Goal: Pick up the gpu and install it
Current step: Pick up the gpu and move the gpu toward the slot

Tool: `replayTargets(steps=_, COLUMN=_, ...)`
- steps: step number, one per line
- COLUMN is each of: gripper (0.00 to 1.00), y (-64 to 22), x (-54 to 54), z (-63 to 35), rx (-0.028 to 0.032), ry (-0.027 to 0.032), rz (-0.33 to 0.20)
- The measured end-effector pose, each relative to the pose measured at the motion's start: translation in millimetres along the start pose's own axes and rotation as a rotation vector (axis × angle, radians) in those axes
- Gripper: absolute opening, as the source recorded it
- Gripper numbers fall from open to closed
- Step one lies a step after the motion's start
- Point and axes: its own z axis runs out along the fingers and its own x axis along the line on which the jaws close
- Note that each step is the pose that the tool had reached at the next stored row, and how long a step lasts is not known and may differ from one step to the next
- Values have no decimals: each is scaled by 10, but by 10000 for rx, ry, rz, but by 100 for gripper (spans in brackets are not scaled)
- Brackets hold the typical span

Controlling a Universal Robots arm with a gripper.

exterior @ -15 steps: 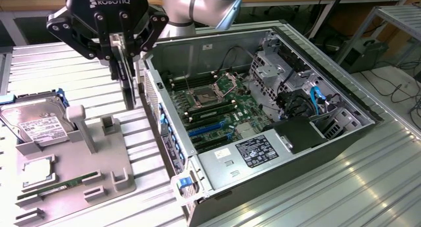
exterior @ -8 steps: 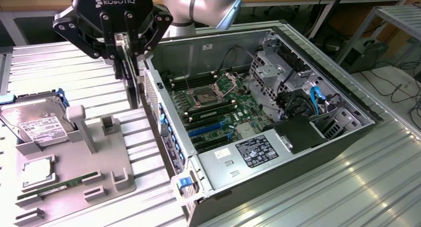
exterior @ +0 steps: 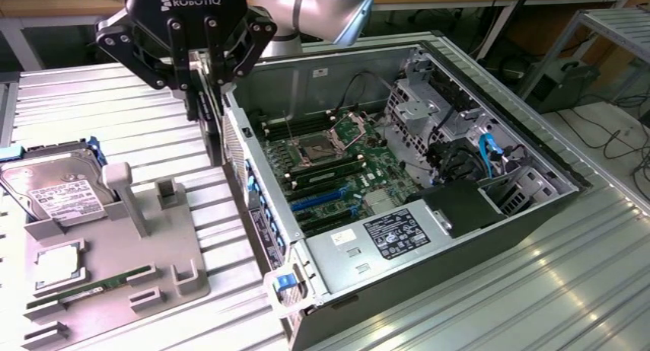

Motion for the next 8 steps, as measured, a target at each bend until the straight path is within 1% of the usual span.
replayTargets(steps=8, gripper=27, y=0, x=-70, z=1, rx=-1, ry=-1, rz=0)
